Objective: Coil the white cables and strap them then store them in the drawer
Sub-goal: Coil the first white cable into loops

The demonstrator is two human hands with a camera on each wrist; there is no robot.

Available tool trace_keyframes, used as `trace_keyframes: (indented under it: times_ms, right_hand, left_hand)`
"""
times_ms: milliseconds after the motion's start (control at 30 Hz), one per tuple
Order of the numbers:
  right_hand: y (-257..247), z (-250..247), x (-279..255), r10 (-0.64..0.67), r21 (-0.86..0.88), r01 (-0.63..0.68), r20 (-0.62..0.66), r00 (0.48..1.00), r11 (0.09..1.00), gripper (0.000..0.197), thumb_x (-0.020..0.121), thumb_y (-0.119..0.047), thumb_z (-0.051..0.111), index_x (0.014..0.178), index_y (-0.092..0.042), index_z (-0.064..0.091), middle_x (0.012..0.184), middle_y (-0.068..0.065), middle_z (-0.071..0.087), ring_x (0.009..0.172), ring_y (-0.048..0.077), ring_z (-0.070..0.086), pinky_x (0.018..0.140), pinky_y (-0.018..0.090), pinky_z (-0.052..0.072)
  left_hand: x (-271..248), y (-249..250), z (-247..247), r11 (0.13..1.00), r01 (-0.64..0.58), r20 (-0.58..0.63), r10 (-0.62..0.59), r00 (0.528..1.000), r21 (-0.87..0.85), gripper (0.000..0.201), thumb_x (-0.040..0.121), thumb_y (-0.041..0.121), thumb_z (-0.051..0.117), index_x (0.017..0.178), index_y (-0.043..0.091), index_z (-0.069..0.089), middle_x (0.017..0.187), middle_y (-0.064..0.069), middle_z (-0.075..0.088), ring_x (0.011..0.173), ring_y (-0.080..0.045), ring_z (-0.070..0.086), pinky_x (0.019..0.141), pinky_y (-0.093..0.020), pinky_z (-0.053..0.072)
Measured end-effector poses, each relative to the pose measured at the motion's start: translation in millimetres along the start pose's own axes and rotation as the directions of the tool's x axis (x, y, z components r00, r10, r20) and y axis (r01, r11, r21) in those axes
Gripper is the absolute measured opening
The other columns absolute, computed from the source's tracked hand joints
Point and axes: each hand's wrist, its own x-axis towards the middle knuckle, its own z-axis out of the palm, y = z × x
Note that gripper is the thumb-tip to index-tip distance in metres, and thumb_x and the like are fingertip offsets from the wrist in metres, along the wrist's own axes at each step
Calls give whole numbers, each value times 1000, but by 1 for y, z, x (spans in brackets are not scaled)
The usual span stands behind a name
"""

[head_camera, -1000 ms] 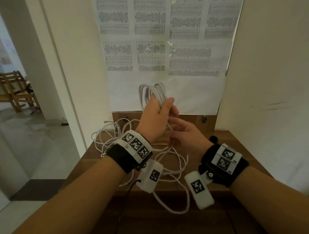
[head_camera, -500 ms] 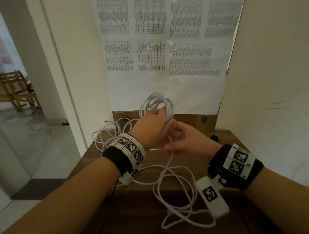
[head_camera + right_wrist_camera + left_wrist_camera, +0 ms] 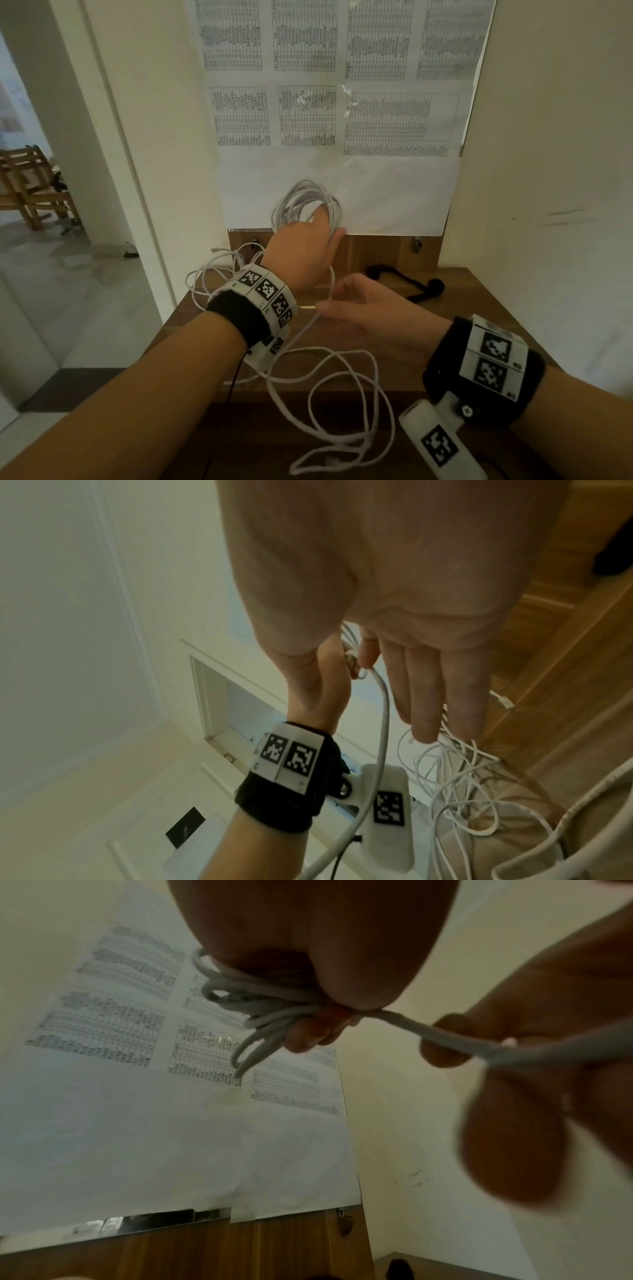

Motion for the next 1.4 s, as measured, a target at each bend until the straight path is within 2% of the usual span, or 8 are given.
trace_keyframes:
  times_ms: [333, 500, 733, 833, 933, 1100, 1200, 1400]
  right_hand:
    - [-28, 0, -57, 24, -235, 176, 658, 753, 956, 51, 89, -11, 71, 132, -33, 56, 119, 4, 72, 94, 6, 67, 85, 25, 53]
    - [-40, -4, -64, -204, -297, 353, 434, 877, 887, 18, 98, -17, 59, 108, -27, 69, 74, -25, 66, 65, -8, 60, 64, 8, 47]
    - [-60, -99, -22, -418, 157, 469, -275, 866, 869, 28, 102, -6, 46, 108, -15, 71, 73, 2, 62, 54, 14, 48, 51, 23, 40]
    - [-60, -132, -4, -318, 320, 437, -362, 876, 841, 23, 103, -13, 45, 109, -12, 67, 71, -3, 53, 55, 11, 40, 52, 23, 30]
    - [-45, -146, 12, -302, 232, 440, -458, 836, 867, 16, 100, -15, 55, 111, -13, 67, 63, -6, 42, 51, 9, 31, 46, 21, 25]
    - [-26, -147, 22, -223, 115, 363, -610, 761, 925, 16, 99, -12, 59, 108, -15, 71, 63, -3, 40, 46, 8, 33, 42, 21, 28]
    - [-21, -147, 24, -212, 44, 317, -658, 723, 947, 15, 98, -14, 60, 106, -14, 74, 65, -2, 41, 48, 11, 34, 43, 23, 29]
    - [-10, -127, 24, -195, -65, 191, -549, 813, 979, 13, 98, -15, 61, 95, -15, 74, 52, -3, 34, 42, 11, 26, 39, 20, 20]
  left_hand:
    - [9, -33, -3, 985, 171, 11, -171, 985, 7, 44, 106, 40, 31, 126, 3, 44, 92, -16, 69, 81, -34, 66, 60, -36, 37]
    - [8, -36, 0, 983, 181, 54, -181, 982, 5, 43, 106, 40, 32, 123, 3, 47, 94, -15, 68, 80, -33, 65, 61, -35, 37]
    - [-1, -37, 9, 919, 66, 211, 19, 977, -389, 26, 102, 32, 48, 86, 14, 58, 79, -3, 63, 63, -13, 55, 65, -28, 45]
    - [-10, -30, 10, 728, 117, 226, 54, 973, -675, 41, 102, 35, 48, 70, 11, 55, 59, -4, 54, 51, -16, 50, 54, -31, 42]
    - [-18, -20, 3, 294, 355, 388, 61, 919, -887, 33, 100, 25, 55, 71, 10, 55, 47, 1, 40, 38, -15, 34, 42, -23, 30]
    - [-22, -10, -17, -218, 535, 483, 252, 839, -816, 46, 97, 45, 36, 68, 10, 44, 36, 4, 27, 28, -13, 26, 54, -24, 46]
    - [-22, -13, -24, -392, 537, 480, 243, 843, -746, 60, 89, 66, 37, 64, 12, 45, 35, 5, 27, 30, -13, 25, 68, -30, 48]
    - [-13, -25, -33, -625, 332, 409, 22, 912, -707, 44, 93, 43, 51, 56, 18, 47, 34, 10, 25, 29, -6, 24, 61, -22, 45]
